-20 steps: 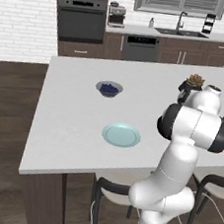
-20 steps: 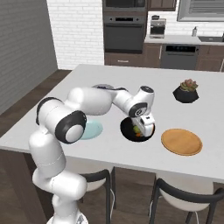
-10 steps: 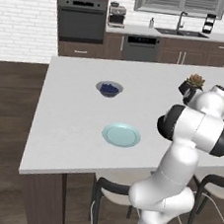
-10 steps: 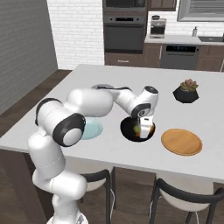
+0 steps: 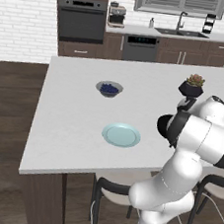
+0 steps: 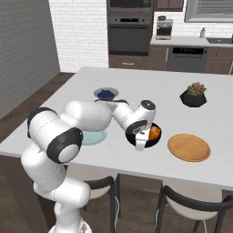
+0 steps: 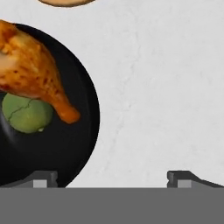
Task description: Pick the chicken drumstick and lime from their plates and place them in the bowl. Then put the bowl in the fridge.
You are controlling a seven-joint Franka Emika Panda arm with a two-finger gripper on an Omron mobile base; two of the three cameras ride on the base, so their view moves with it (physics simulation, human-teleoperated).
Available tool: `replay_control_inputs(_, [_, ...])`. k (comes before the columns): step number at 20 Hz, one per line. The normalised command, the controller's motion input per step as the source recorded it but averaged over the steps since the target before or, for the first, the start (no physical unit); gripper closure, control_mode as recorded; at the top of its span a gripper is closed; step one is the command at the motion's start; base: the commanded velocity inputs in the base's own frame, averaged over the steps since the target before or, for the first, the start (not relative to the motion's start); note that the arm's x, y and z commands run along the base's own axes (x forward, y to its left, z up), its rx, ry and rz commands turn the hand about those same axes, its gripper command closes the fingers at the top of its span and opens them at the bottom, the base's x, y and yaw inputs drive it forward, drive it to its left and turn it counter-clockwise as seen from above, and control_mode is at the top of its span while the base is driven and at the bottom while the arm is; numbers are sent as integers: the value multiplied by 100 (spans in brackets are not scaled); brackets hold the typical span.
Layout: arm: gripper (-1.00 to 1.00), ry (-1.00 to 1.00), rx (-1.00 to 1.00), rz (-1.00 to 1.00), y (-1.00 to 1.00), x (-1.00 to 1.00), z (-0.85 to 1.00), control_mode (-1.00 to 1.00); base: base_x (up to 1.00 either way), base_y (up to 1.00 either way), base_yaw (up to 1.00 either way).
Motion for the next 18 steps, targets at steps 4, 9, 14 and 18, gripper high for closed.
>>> replay_control_inputs(4, [-100,0,-2,3,19,1,-12,-100,0,0,0])
replay_control_inputs(9, [-100,0,0,1,0,11,0,-100,0,0,0])
replay_control_inputs(14, [-100,0,0,4,-3,24,0,-100,0,0,0])
replay_control_inputs(18, [-100,8,0,6,-15,43,0,-100,0,0,0])
